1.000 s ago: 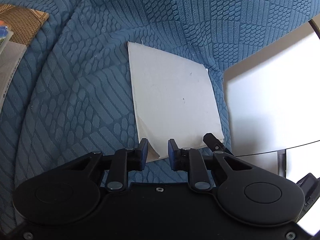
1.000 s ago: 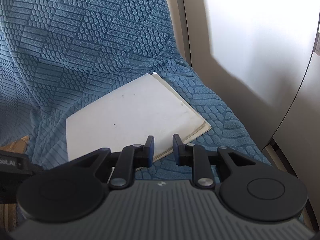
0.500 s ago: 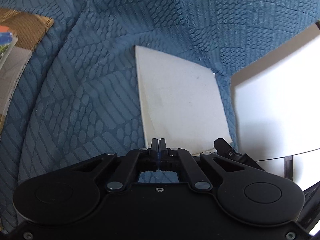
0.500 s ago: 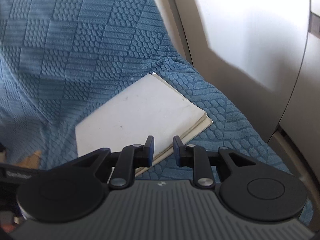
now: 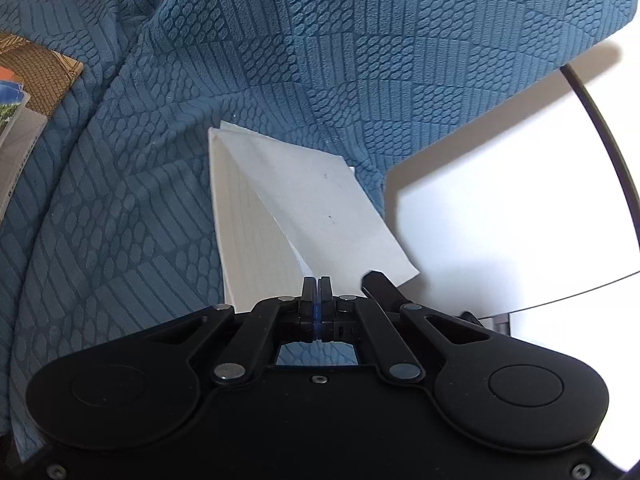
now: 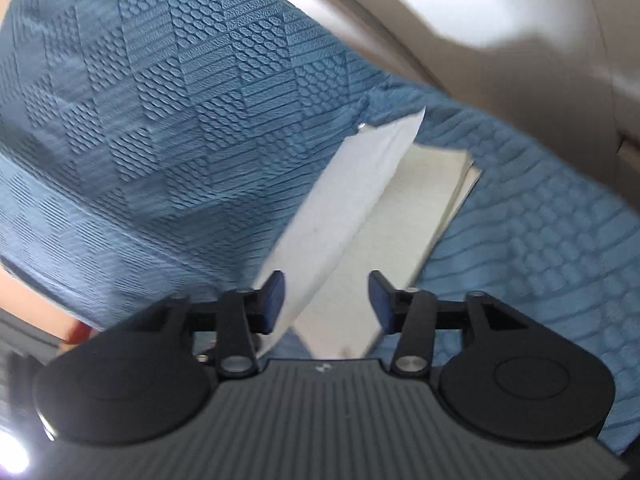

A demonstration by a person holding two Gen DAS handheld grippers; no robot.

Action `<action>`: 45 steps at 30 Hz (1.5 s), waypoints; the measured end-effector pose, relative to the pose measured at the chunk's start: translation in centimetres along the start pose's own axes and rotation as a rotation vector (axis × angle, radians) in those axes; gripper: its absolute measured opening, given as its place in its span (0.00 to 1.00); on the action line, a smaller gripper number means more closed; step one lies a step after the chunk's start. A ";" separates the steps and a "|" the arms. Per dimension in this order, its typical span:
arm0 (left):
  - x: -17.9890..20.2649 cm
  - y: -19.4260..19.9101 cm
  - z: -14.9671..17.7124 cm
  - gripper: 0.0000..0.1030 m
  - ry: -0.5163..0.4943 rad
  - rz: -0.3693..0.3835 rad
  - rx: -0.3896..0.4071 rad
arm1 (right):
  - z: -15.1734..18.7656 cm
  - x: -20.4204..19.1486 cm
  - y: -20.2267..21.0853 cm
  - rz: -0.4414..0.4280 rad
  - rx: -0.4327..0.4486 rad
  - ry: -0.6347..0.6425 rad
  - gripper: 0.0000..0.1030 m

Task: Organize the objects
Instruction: 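Lift the white sheet off the seat with both grippers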

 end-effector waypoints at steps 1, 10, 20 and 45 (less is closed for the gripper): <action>0.1 0.2 0.2 0.00 0.003 0.009 -0.002 | 0.1 0.4 -0.2 -0.028 -0.017 -0.046 0.52; 0.0 1.9 1.8 0.00 -0.011 0.056 -0.025 | 0.2 -0.1 -1.3 -0.011 -0.031 -0.066 0.09; -1.4 2.7 1.0 0.30 -0.055 0.035 0.003 | -0.3 -1.3 0.3 0.024 0.031 0.056 0.03; -3.1 -3.9 -4.1 0.49 0.009 -0.054 0.088 | -0.6 0.9 3.3 -0.024 0.059 -0.041 0.03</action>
Point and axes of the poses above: each gripper's, at about its wrist camera, not at the fingertips, and y roughly against the way its jaws point, x to its right, z to its underside, the point moved 3 cm from there along -y, roughly the way its jaws point, and after that the axes turned 2 degrees about y, right-handed, at the moved point
